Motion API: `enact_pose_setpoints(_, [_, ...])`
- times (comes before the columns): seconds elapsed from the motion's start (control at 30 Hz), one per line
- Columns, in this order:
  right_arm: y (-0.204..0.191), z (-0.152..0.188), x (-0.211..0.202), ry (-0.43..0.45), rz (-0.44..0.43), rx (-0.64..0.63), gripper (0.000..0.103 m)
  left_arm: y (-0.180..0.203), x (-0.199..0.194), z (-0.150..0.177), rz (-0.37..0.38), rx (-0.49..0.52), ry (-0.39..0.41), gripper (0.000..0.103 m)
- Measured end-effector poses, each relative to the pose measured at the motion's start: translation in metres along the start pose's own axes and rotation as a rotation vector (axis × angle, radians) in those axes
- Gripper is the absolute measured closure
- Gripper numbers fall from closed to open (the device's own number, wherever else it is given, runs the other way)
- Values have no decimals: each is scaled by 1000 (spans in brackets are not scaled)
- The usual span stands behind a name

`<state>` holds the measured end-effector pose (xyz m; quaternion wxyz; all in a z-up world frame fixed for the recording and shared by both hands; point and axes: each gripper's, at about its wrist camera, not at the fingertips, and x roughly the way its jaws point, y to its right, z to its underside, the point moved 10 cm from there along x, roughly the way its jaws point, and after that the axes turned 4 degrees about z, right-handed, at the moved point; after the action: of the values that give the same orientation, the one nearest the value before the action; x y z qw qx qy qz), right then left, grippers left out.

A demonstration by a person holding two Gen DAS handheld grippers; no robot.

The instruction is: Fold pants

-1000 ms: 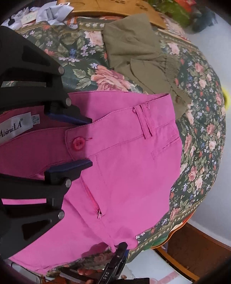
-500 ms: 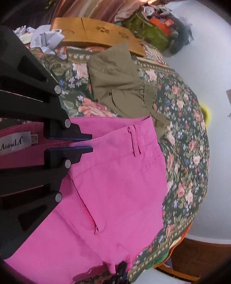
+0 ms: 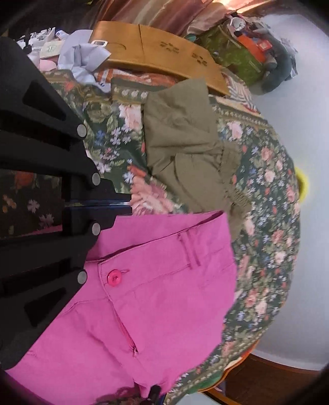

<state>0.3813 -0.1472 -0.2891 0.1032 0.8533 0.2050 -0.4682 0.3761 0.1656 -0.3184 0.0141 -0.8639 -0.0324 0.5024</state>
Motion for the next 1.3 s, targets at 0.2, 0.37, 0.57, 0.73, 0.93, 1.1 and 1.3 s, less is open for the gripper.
enact_pose_setpoints(0.2, [3, -17, -31, 81, 35, -13, 43, 5, -19, -18, 43, -18, 43, 90])
enact_pose_setpoints(0.37, [3, -46, -59, 186, 70, -45, 25, 11, -29, -40, 43, -23, 95, 65])
enact_pose_setpoints(0.57, [7, -75, -59, 233, 71, -28, 21, 17, -29, -70, 38, 5, 129, 42])
enact_pose_setpoints(0.73, [14, -87, -35, 198, 58, -3, 21, 15, -16, -90, 48, -12, 123, 26])
enact_pose_setpoints(0.93, [22, -93, 8, 112, 17, 52, 21, 13, 29, -94, 108, -65, 15, 25])
enact_pose_setpoints(1.1, [21, -97, 46, 39, 11, 26, 21, 10, 60, -94, 116, -98, -30, 25])
enact_pose_setpoints(1.3, [23, -106, 77, 11, 7, 23, 21, 12, 84, -94, 146, -102, -63, 25])
